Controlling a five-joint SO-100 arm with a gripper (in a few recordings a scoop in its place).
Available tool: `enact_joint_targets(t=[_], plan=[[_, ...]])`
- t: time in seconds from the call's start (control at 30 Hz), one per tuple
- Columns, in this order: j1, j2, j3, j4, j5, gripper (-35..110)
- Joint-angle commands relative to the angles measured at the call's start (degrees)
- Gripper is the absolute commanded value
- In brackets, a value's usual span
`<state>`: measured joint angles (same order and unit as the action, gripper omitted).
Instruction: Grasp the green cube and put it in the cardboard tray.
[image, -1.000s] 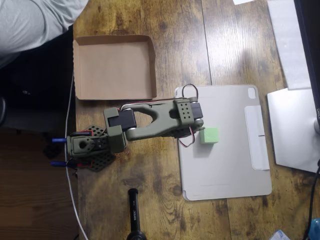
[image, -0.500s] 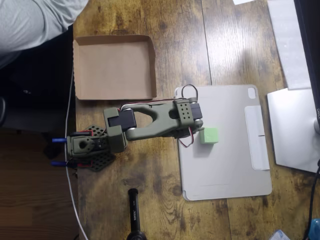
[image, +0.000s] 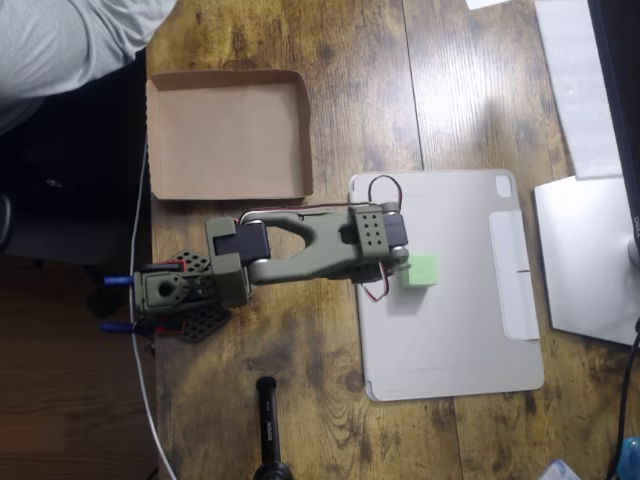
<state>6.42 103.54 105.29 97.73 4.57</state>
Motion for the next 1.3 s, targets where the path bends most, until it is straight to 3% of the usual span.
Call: enact_joint_targets(t=[0.0,0.4,0.53,0.83,1.27], plan=[[0.18,3.16,0.00,1.14,0.44,0],[0.26,2.29,-4.92,0.09,0.53,0],[2.37,-2.90,-15.21,-2.81,-2.02,0],[8.26,-12.22,-43.07,4.13,-6.94,4],[1.32,-11.87,-31.82,-10.20,-9.40,20]])
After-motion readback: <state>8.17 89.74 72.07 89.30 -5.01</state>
